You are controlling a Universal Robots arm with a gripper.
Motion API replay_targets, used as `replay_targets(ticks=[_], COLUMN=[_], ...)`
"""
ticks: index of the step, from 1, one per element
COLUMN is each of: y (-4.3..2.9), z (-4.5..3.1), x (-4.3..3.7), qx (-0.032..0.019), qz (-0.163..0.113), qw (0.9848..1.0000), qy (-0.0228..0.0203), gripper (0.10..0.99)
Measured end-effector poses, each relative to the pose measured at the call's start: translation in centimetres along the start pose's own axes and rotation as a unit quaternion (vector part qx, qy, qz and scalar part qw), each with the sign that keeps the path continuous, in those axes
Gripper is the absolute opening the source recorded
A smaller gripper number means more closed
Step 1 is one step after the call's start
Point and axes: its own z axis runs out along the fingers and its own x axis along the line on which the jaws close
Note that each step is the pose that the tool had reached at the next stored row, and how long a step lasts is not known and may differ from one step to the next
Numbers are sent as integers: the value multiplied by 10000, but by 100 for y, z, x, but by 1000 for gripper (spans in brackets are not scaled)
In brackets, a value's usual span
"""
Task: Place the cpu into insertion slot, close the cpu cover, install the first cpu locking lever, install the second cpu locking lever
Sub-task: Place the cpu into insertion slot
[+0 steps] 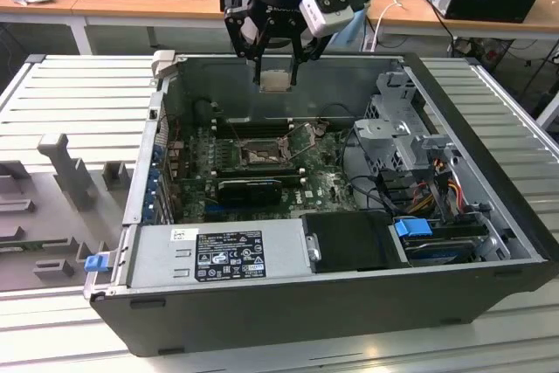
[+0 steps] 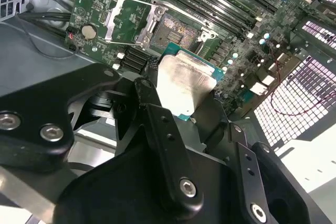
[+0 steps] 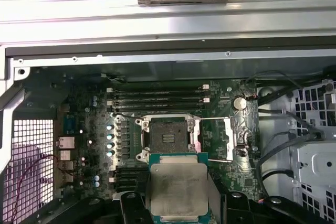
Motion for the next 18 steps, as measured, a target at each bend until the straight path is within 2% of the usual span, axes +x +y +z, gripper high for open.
replay_targets(ticks=[18], y=[0], z=[0], x=[0], qx=[-4], qz=[190], qw=[9998], qy=[-17], gripper=[529])
